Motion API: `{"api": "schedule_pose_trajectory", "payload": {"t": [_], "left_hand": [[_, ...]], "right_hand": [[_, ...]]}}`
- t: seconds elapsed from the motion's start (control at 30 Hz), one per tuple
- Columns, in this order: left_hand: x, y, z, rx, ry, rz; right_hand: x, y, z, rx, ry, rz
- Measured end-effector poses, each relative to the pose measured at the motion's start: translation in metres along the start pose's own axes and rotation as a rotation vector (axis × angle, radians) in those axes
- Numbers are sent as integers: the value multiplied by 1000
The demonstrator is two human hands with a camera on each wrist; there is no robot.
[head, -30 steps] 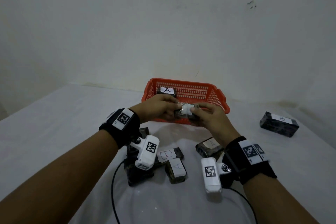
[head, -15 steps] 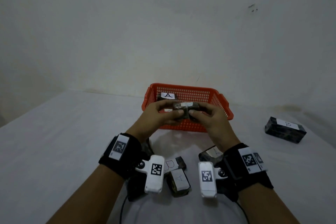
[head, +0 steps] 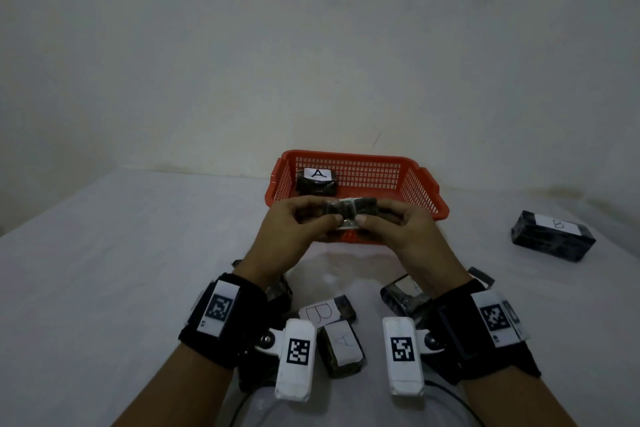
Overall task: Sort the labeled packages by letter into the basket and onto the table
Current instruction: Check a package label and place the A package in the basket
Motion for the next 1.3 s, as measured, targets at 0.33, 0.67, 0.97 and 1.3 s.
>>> {"api": "schedule_pose_trajectory", "payload": {"t": [0.33, 0.67, 0.97, 1.3], "left_hand": [[2, 5, 8, 11, -19, 13], [-1, 5, 11, 11, -2, 50], [-1, 11, 13, 33, -1, 13], [-3, 4, 11, 18, -2, 63]], "right_hand": [[8, -6, 10, -80, -61, 19], [12, -4, 15, -39, -68, 18], [13, -3, 17, -88, -92, 62], [13, 0, 17, 2, -50, 52]]}}
Point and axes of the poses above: each hand's wrist, its own z-axis away from the middle knuckle, its own y-axis out of the palm, x = y × z, the point moved 9 cm from there along -z, towards the middle knuckle, and after that the axes turned 6 degrees about y, right-handed, at the moved point
